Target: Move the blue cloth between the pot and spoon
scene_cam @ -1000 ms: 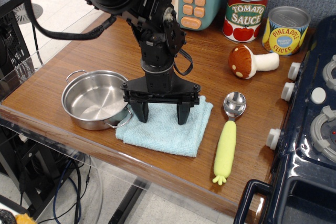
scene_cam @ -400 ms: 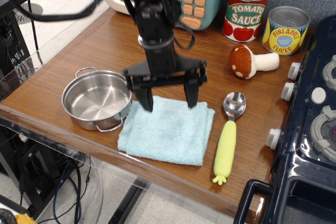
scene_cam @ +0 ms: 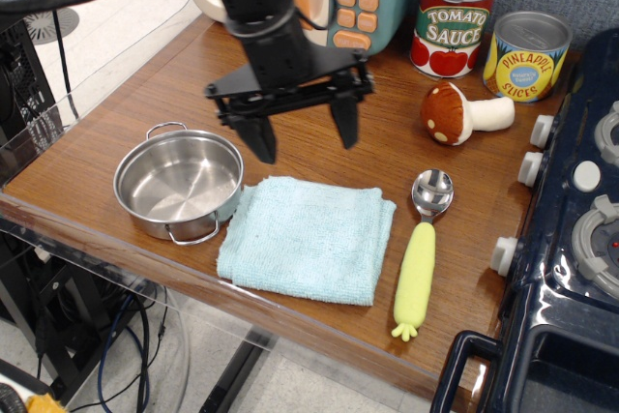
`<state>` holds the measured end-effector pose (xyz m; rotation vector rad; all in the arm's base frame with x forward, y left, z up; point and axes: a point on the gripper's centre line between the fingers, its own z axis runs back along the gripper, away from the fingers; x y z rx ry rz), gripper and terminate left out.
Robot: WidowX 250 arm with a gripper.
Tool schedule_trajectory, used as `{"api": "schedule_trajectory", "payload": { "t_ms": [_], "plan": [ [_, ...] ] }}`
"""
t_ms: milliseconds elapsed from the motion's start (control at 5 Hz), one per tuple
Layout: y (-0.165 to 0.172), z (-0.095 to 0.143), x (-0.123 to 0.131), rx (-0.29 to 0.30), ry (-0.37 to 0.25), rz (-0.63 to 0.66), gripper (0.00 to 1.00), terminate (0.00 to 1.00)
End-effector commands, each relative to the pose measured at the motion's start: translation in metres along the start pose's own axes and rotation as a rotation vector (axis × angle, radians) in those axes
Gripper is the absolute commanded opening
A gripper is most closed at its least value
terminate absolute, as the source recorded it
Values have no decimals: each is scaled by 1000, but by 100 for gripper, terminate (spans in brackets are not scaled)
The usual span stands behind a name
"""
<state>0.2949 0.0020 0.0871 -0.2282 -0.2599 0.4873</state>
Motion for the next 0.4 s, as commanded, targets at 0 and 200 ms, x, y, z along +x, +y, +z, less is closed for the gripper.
{"api": "schedule_trajectory", "payload": {
  "t_ms": [0,200],
  "plan": [
    [6,21,-8,-19,-42,-15,100,0],
    [6,21,-8,-19,-42,-15,100,100]
  ]
}}
